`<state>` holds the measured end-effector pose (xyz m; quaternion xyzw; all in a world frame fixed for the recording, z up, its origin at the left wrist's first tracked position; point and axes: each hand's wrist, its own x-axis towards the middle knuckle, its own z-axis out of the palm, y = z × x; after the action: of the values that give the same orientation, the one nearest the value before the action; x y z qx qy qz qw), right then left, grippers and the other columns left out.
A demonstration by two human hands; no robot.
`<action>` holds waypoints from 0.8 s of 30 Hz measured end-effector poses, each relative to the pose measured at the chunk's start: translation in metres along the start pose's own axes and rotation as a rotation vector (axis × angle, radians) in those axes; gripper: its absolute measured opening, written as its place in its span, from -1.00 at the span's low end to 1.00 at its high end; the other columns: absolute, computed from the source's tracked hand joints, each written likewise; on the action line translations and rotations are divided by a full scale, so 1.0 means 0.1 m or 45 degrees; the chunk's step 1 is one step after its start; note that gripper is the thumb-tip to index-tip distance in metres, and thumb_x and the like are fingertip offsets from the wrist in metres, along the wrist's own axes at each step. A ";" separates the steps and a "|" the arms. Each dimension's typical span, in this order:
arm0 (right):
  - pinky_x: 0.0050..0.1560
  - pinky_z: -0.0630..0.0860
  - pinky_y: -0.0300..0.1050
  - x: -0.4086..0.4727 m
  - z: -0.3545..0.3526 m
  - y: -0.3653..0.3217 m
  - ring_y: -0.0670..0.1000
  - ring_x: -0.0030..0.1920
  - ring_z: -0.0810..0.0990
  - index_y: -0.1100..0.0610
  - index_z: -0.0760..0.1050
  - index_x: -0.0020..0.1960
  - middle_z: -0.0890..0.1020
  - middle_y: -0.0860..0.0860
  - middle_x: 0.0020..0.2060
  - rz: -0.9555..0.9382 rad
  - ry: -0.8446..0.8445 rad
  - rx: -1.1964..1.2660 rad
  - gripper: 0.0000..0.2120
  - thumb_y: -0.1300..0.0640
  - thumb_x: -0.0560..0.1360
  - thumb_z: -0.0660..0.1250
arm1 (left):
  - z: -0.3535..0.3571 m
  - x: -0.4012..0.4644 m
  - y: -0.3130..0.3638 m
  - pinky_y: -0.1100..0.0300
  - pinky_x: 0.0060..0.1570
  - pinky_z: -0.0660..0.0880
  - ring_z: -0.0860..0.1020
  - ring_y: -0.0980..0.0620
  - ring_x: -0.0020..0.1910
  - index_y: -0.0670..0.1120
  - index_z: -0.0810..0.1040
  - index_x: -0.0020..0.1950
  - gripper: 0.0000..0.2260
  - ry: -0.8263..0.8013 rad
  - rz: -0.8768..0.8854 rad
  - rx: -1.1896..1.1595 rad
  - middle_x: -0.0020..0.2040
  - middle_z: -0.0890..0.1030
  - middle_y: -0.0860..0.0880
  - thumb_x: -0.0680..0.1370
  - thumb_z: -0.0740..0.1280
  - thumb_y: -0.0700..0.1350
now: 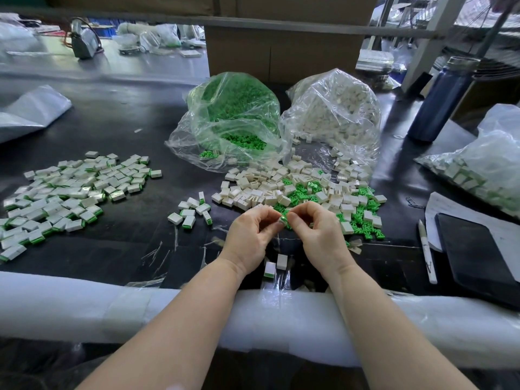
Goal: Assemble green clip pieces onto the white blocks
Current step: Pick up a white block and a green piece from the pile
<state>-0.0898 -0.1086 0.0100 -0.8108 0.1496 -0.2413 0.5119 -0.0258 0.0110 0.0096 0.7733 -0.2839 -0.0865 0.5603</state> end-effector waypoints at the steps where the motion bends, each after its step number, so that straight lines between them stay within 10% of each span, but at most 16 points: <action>1: -0.21 0.46 -0.36 0.00 0.00 0.00 -0.16 -0.27 0.51 0.08 0.52 -0.17 0.58 -0.06 -0.29 -0.014 0.025 -0.002 -0.92 0.21 0.49 0.36 | 0.00 0.01 -0.01 0.20 -0.01 0.53 0.57 0.03 -0.15 -0.15 0.58 -0.01 -0.92 0.069 -0.013 0.004 -0.16 0.61 -0.06 0.51 0.36 -0.22; 6: -0.30 0.38 -0.42 0.00 -0.01 0.01 -0.24 -0.37 0.45 0.07 0.53 -0.21 0.52 -0.14 -0.36 -0.055 0.056 -0.088 -0.89 0.22 0.47 0.39 | -0.05 0.06 -0.06 0.03 -0.06 0.58 0.57 -0.04 -0.23 -0.08 0.60 0.03 -0.84 0.502 -0.076 0.022 -0.13 0.57 -0.10 0.53 0.31 -0.28; 10: -0.28 0.38 -0.40 -0.01 -0.01 0.01 -0.18 -0.36 0.43 0.07 0.54 -0.23 0.53 -0.11 -0.35 -0.049 0.021 -0.114 -0.88 0.23 0.44 0.42 | -0.12 0.09 -0.09 0.43 0.05 0.35 0.55 -0.08 -0.05 -0.15 0.63 0.05 -0.81 0.738 -0.100 0.210 0.00 0.39 -0.05 0.51 0.30 -0.33; 24: -0.13 0.49 -0.15 -0.01 0.00 0.01 -0.01 -0.22 0.50 0.17 0.61 -0.17 0.61 0.04 -0.25 -0.028 -0.043 -0.134 -0.98 0.24 0.43 0.42 | -0.11 0.08 -0.11 0.27 0.22 0.07 0.20 -0.18 0.32 -0.31 0.49 0.23 -0.71 0.710 -0.412 0.523 0.37 0.25 -0.18 0.53 0.26 -0.25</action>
<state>-0.0911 -0.1088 0.0086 -0.8421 0.1444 -0.2250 0.4684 -0.0108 0.0180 0.0051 0.8982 -0.0062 0.0987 0.4284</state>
